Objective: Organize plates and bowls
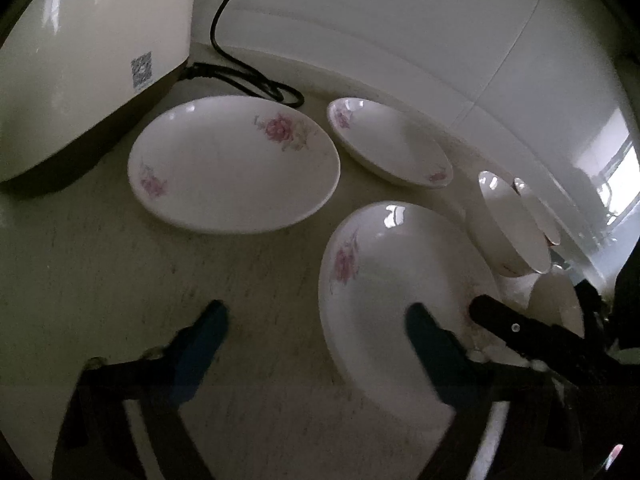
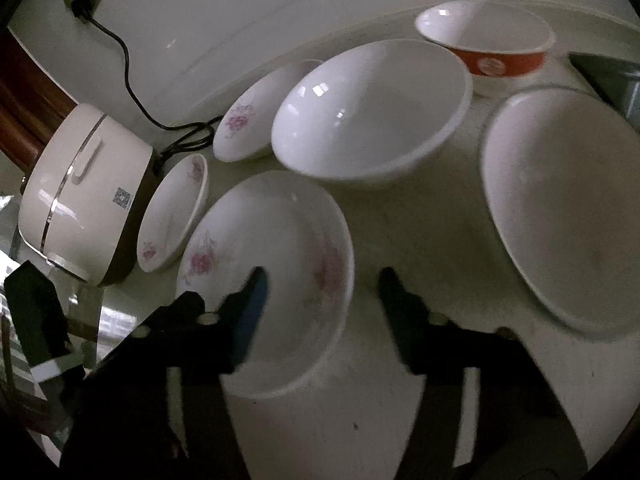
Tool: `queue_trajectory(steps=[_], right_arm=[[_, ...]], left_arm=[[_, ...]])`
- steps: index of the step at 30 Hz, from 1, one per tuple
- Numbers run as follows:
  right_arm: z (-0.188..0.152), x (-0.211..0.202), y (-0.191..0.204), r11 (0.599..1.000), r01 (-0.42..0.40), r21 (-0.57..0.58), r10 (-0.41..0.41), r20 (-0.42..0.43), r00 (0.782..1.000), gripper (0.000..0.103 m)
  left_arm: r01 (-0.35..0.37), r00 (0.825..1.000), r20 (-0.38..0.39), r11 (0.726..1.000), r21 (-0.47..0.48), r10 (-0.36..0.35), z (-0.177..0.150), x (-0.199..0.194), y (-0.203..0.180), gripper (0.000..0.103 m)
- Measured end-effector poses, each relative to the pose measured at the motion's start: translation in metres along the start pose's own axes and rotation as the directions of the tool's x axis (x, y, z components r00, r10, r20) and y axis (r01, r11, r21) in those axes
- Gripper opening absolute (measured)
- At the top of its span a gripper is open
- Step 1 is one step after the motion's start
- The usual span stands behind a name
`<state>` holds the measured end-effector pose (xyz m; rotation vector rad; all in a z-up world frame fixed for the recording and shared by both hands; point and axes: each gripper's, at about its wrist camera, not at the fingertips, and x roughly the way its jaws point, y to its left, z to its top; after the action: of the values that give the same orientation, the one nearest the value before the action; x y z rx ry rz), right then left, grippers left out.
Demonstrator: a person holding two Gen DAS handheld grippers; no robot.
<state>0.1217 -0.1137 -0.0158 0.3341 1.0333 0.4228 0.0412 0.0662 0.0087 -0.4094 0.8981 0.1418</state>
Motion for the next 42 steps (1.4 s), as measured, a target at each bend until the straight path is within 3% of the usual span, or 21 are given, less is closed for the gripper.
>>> queue_trajectory(steps=[2,8,10,17,24,31,42], right_arm=[[0.004,0.005,0.002,1.0,0.009,-0.022,-0.009,-0.005,1.0,0.043],[0.005,0.014,-0.001,0.994,-0.047,-0.095,0.05,0.022,0.999,0.028],[0.004,0.014,0.001,0.992,-0.028,-0.124,0.03,0.01,1.0,0.026],[-0.004,0.008,0.005,0.985,0.023,-0.171,-0.017,0.035,0.999,0.023],[-0.003,0.004,-0.003,0.991,-0.018,-0.13,0.021,0.02,1.0,0.02],[-0.01,0.007,0.009,0.987,-0.038,-0.158,0.039,0.004,0.999,0.02],[-0.029,-0.011,0.039,0.957,-0.196,-0.212,0.202,0.008,0.979,0.02]], left_arm=[[0.002,1.0,0.01,1.0,-0.014,-0.002,0.002,0.002,-0.001,0.059],[-0.02,0.999,0.045,1.0,-0.024,0.021,0.001,0.006,-0.002,0.023],[0.011,0.997,0.074,1.0,-0.027,-0.009,-0.002,0.007,-0.002,0.019],[-0.001,0.997,0.078,1.0,0.03,-0.001,-0.005,0.005,-0.005,0.019],[-0.025,0.996,0.092,0.999,0.038,0.022,-0.01,0.0,-0.008,0.019],[-0.069,0.99,0.128,0.997,0.017,0.066,-0.017,-0.012,-0.003,0.019],[-0.062,0.98,0.188,0.996,-0.057,0.071,-0.037,-0.055,0.039,0.019]])
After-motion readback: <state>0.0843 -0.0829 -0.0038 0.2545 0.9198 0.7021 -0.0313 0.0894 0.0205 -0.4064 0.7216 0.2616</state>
